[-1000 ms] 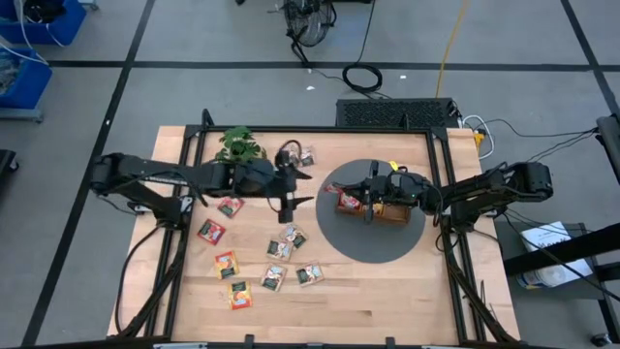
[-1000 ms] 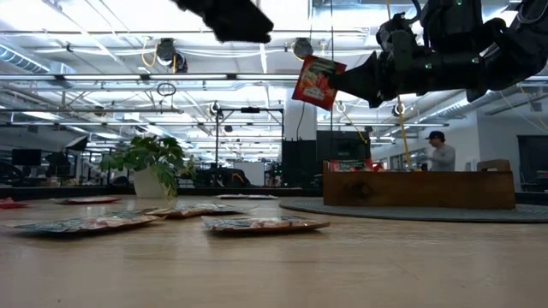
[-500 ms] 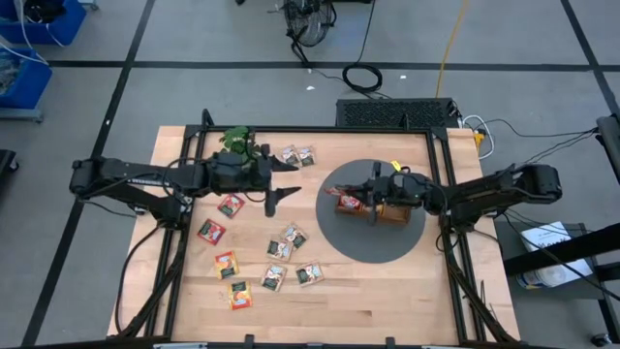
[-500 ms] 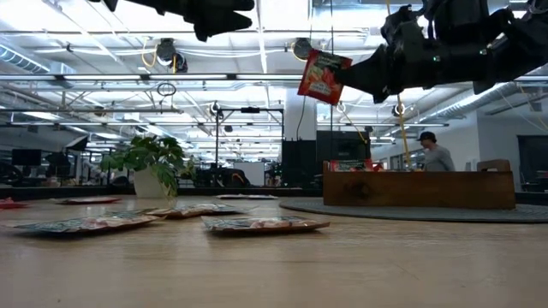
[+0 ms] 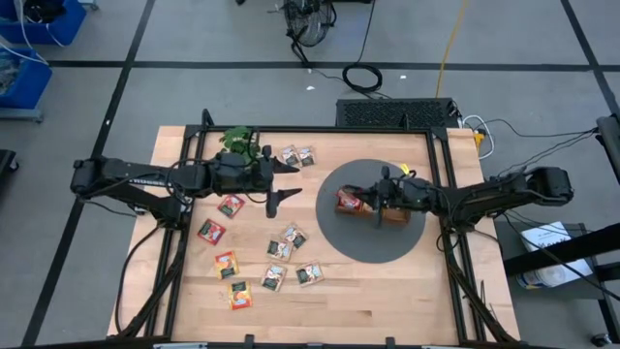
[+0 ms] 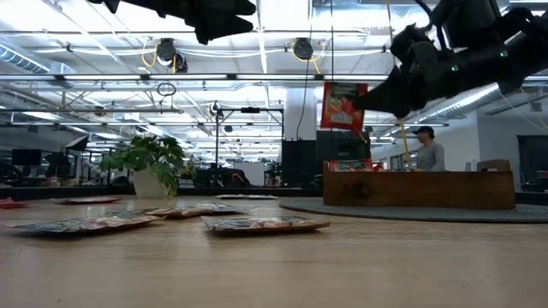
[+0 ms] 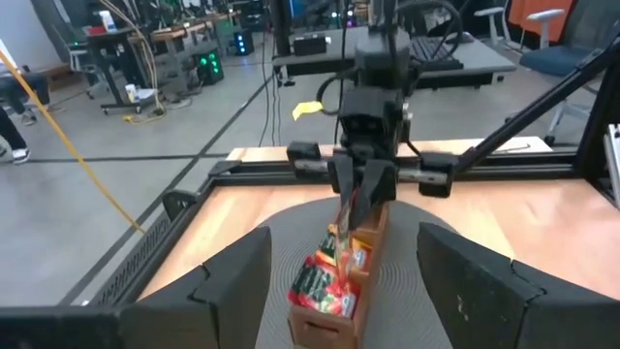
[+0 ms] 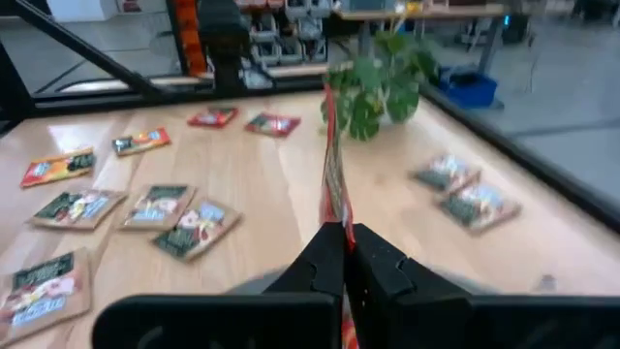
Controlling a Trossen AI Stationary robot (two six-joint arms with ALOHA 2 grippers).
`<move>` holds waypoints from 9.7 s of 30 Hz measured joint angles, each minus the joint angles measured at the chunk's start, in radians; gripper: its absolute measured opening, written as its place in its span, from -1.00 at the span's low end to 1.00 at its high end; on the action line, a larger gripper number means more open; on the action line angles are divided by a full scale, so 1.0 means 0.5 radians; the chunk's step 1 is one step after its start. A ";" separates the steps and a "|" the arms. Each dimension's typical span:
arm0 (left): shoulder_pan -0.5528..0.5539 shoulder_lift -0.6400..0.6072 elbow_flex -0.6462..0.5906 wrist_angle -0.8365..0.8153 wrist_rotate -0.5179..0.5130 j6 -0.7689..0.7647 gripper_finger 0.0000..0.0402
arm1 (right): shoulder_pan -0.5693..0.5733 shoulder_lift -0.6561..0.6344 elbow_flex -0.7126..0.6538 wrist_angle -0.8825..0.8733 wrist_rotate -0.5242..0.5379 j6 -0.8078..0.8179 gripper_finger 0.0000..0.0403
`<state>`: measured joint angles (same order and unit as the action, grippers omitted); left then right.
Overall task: Pick & Place Tea
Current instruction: Put the red tea bag into the left section of the wooden organizer
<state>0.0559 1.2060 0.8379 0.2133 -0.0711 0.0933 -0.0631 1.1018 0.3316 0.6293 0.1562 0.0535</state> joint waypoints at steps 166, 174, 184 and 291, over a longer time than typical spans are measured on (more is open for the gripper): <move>-0.300 -0.515 0.032 -2.543 -0.046 -1.622 0.27 | 0.107 -0.194 -0.267 0.709 -0.104 -0.297 -0.17; -0.300 -0.392 -0.080 -2.785 -0.194 -2.161 0.27 | 0.107 -0.195 -0.267 0.722 -0.103 -0.345 -0.17; -0.171 -0.108 -0.486 -2.406 -0.160 -2.119 0.27 | 0.107 -0.195 -0.267 0.720 -0.104 -0.342 -0.17; -0.463 0.510 0.137 -1.576 -1.283 0.946 -0.99 | 0.068 -0.183 -0.251 0.711 -0.109 -0.046 -0.17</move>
<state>-0.1758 1.4610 0.9066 -0.5746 -0.7126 0.5663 -0.0293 1.0103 0.2063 0.9847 0.1015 0.0306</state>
